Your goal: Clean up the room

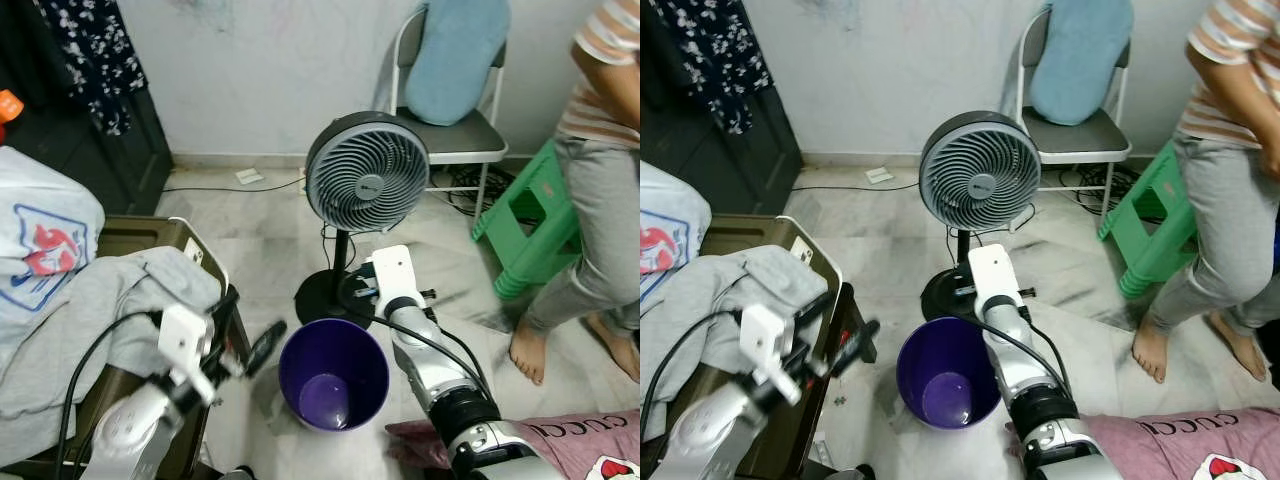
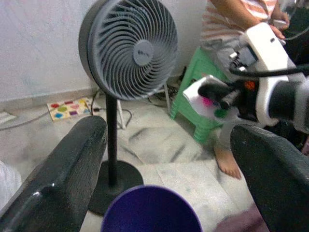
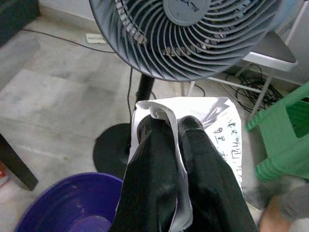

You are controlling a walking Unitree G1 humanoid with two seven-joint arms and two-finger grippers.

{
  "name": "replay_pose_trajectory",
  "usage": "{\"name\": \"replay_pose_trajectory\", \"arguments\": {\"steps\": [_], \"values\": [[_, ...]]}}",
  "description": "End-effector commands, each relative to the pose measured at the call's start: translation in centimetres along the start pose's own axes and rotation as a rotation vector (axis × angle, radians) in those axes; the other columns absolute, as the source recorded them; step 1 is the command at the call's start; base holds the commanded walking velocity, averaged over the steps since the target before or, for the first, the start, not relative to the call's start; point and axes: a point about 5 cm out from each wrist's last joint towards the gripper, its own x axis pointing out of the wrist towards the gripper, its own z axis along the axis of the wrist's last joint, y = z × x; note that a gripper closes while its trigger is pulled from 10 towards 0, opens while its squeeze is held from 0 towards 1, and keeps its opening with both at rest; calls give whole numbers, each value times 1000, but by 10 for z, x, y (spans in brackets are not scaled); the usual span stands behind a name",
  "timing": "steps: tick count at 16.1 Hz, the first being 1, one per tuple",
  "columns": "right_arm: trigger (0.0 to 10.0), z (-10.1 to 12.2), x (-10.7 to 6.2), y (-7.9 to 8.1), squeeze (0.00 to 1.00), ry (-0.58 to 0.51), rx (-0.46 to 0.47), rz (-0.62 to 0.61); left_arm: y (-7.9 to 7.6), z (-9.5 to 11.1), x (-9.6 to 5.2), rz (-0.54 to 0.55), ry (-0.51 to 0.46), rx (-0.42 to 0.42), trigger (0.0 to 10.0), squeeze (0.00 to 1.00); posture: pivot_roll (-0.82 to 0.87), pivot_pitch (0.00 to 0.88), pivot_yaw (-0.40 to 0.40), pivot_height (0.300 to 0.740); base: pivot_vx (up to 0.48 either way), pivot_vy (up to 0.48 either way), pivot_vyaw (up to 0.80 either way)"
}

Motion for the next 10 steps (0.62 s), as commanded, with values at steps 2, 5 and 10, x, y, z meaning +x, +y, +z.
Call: {"name": "replay_pose_trajectory", "arguments": {"steps": [2, 5, 10], "values": [[10000, -4, 2, -5, 0, 34, -8, -34, -5, 8, -12, -51, 22, 9, 10000, 0, 137, 204, -21, 740, 0, 0, 0], [10000, 7, 9, -4, 0, 22, -13, -51, -12, 10, -40, -47, 80, 4, 10000, 0, 168, 277, -24, 740, 0, 0, 0], [10000, 33, 20, -2, 0, -29, -20, -69, -29, 14, -68, -55, 153, -34, 10000, 0, 212, 364, 4, 740, 0, 0, 0]]}}
